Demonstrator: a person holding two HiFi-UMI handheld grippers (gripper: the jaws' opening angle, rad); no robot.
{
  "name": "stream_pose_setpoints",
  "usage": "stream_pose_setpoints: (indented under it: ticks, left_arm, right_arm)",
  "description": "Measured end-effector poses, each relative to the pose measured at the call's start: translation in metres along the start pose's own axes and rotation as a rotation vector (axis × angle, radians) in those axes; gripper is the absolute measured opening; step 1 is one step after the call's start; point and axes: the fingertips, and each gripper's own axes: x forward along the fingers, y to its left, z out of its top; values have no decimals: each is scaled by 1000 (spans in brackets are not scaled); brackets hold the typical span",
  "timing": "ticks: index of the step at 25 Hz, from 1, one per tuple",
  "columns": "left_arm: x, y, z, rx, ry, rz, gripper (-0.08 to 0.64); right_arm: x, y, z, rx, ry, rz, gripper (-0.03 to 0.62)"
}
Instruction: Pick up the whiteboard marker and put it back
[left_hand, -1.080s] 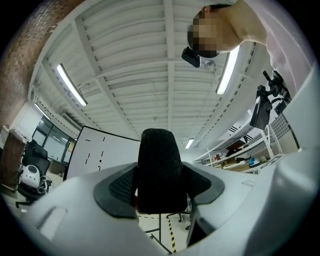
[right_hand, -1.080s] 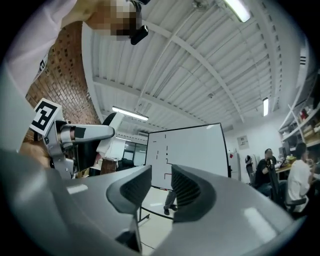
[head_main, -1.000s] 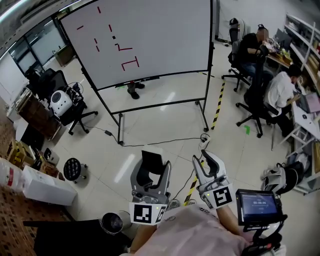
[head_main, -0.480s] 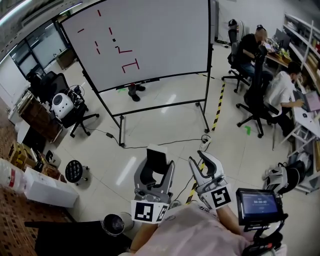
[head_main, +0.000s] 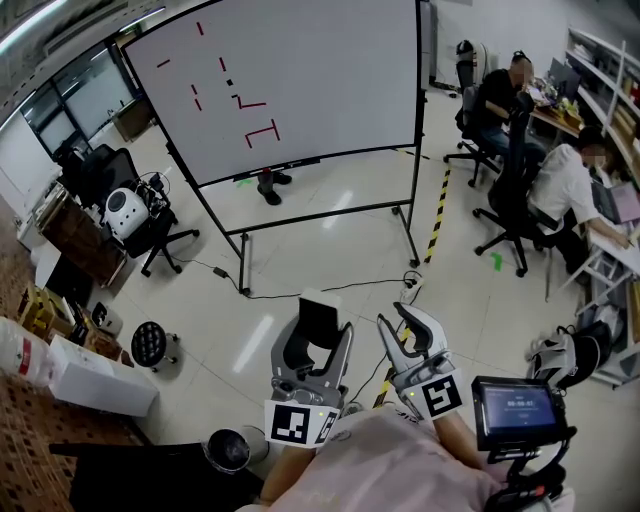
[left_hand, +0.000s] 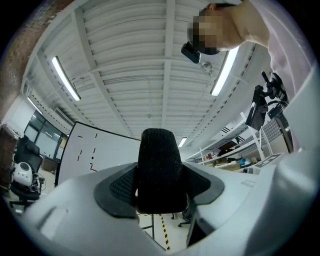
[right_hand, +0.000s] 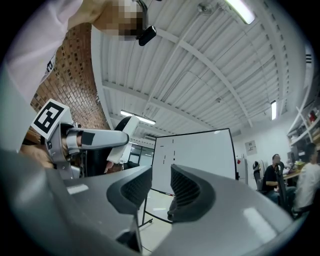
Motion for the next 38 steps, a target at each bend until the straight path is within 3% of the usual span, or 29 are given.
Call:
stream_pose_setpoints:
  ticks: [6, 13, 18, 26, 33, 38]
  left_arm:
    - [-5, 3, 3, 5, -18, 26, 273]
    - [-5, -4, 2, -11, -30, 3, 273]
    - [8, -15, -4, -25, -29, -2, 273]
    - [50, -16, -24, -86, -45, 57, 273]
    - [117, 22, -44, -96, -40, 60, 273]
    - [229, 94, -80, -73, -43, 38, 273]
  right_arm:
    - [-3, 4, 2, -2, 4, 0, 109]
    - [-10, 0, 1, -4, 13, -22, 109]
    - [-16, -15, 1, -5, 14, -29, 109]
    - [-22, -58, -17, -7, 45, -44, 109]
    - [26, -112, -47, 19, 74, -91, 104]
    - [91, -156, -87, -10, 99, -107, 104]
